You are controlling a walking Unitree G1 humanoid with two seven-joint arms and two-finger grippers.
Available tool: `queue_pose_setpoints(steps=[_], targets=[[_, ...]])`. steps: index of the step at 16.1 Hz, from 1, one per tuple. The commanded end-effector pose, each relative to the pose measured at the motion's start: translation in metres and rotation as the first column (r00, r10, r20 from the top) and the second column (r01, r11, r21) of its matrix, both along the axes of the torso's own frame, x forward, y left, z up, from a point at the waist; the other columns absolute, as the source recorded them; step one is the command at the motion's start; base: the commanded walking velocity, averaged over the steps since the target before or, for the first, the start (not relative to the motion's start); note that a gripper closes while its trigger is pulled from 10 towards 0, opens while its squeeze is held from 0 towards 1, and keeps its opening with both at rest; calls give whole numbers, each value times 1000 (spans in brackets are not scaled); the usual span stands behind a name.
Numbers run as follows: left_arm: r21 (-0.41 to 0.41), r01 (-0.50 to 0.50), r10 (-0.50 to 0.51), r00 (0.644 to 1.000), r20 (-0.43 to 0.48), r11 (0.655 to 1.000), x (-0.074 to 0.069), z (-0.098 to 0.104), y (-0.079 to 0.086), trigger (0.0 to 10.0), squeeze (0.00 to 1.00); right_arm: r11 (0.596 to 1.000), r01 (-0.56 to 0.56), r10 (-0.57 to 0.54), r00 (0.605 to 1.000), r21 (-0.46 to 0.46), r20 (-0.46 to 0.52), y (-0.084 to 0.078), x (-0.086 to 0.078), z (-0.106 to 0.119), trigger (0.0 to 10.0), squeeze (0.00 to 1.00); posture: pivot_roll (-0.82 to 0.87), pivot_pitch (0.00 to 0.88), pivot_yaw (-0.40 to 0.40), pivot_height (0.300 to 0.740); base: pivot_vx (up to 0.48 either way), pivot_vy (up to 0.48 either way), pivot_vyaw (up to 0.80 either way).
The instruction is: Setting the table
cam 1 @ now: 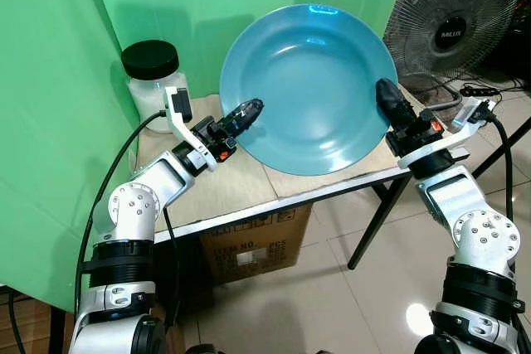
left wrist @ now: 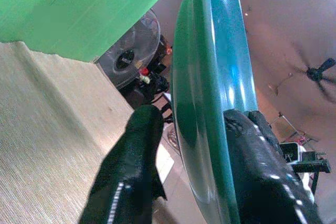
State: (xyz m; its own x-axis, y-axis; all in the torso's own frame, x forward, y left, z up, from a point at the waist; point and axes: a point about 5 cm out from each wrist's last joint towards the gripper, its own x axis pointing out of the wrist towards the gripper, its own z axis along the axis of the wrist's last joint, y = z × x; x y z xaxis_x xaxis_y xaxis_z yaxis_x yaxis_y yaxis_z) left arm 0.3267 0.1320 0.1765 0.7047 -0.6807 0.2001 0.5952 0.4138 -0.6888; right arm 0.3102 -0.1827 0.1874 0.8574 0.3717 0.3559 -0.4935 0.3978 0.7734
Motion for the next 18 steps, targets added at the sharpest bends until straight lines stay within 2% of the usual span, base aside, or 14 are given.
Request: queue_pose_setpoints(steps=[1,6,7,8,9,10,11,14,16,18], targets=[[10,-7,6,1000,6,1000,3,4,0,0,0,1000,20,-20,999,17,31,-4,-2,6,0,0,16,0,12,740,0,0,0],[16,-41,42,999,-6,999,6,4,3,0,0,1000,21,-21,999,15,37,-5,-3,6,0,0,15,0,13,740,0,0,0],[14,-56,56,998,-3,998,7,6,5,0,0,1000,22,-22,999,4,35,-5,-2,6,4431,0,14,0,14,740,0,0,0],[13,-63,63,998,0,998,8,7,5,0,0,1000,22,-22,999,-2,34,-5,-2,6,4431,0,14,0,14,740,0,0,0],[13,-67,67,998,8,998,8,9,6,0,0,999,25,-24,999,-20,25,-4,-2,5,10000,0,15,0,14,740,0,0,0],[11,-74,74,997,22,997,9,12,7,0,0,999,18,-18,1000,-45,13,-3,-2,3,10000,0,15,0,14,740,0,0,0],[9,-81,80,995,56,997,10,20,7,0,0,995,7,-8,1000,-100,-10,0,-1,-1,10000,1000,15,0,14,740,0,0,0],[0,-69,68,991,118,998,9,32,7,0,0,983,-2,-9,998,-186,-58,4,1,-8,10000,1000,15,0,11,740,0,0,0],[0,-57,56,990,129,998,7,34,6,0,0,977,-18,3,997,-214,-73,6,0,-10,10000,1000,15,0,11,740,0,0,0],[-3,-34,34,991,130,999,6,34,4,0,0,948,-34,7,996,-315,-86,11,1,-15,10000,1000,14,0,12,740,0,0,0]])
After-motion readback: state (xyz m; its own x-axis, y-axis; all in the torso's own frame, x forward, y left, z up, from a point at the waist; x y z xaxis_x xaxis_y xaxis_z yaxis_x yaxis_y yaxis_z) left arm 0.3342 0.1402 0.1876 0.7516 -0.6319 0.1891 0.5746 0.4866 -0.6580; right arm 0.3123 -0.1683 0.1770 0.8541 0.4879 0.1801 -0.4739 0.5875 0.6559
